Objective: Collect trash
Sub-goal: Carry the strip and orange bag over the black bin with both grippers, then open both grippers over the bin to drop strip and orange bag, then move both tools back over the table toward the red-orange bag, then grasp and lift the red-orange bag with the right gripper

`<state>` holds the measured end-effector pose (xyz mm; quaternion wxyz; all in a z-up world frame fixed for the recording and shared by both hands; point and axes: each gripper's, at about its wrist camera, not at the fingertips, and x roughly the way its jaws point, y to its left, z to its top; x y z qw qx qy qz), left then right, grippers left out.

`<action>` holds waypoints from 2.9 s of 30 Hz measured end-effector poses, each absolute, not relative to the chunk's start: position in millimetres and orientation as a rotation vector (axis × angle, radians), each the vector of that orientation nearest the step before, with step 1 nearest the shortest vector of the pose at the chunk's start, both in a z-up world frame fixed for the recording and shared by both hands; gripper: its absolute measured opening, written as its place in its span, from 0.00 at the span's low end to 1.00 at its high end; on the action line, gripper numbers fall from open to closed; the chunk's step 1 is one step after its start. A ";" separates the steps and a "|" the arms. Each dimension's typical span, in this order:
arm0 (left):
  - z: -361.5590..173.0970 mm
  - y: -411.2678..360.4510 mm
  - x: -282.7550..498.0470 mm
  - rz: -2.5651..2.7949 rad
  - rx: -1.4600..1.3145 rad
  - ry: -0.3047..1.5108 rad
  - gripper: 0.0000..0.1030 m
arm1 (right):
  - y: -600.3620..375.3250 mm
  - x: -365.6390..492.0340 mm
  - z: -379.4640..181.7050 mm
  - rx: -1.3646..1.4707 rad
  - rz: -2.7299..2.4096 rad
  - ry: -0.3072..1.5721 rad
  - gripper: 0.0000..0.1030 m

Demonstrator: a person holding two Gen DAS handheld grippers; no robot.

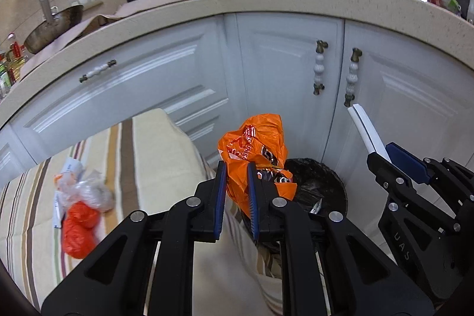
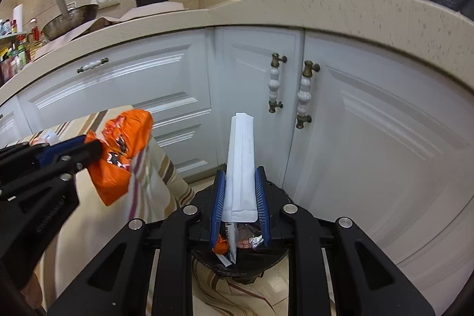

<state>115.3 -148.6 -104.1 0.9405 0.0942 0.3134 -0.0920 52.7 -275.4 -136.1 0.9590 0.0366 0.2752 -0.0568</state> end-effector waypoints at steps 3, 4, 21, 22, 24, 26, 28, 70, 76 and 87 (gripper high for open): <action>-114.1 -162.9 128.5 -0.186 0.206 0.655 0.13 | -285.3 61.6 -145.3 0.091 -0.118 0.572 0.21; -116.8 -166.7 132.7 -0.186 0.209 0.661 0.13 | -287.0 63.9 -147.6 0.095 -0.119 0.576 0.21; -146.2 -191.7 184.7 -0.180 0.194 0.743 0.43 | -328.9 102.4 -186.0 0.183 -0.156 0.623 0.33; -144.8 -189.7 185.0 -0.177 0.191 0.743 0.44 | -328.2 101.6 -185.3 0.182 -0.156 0.623 0.34; -141.3 -184.4 182.7 -0.173 0.182 0.743 0.45 | -325.4 98.6 -182.8 0.179 -0.153 0.624 0.36; -136.2 -177.8 178.1 -0.167 0.172 0.737 0.48 | -321.9 97.1 -179.8 0.177 -0.146 0.624 0.37; -129.9 -167.4 171.9 -0.157 0.164 0.727 0.48 | -316.0 94.9 -175.4 0.173 -0.139 0.620 0.38; -87.6 175.7 30.5 0.438 -0.052 0.697 0.57 | -21.2 82.2 -120.4 -0.023 0.398 0.627 0.55; -94.8 196.8 27.6 0.466 -0.079 0.713 0.57 | -1.5 89.6 -130.8 -0.051 0.404 0.685 0.57; -107.7 201.0 32.4 0.452 -0.102 0.742 0.57 | 12.6 98.6 -149.6 -0.075 0.450 0.779 0.37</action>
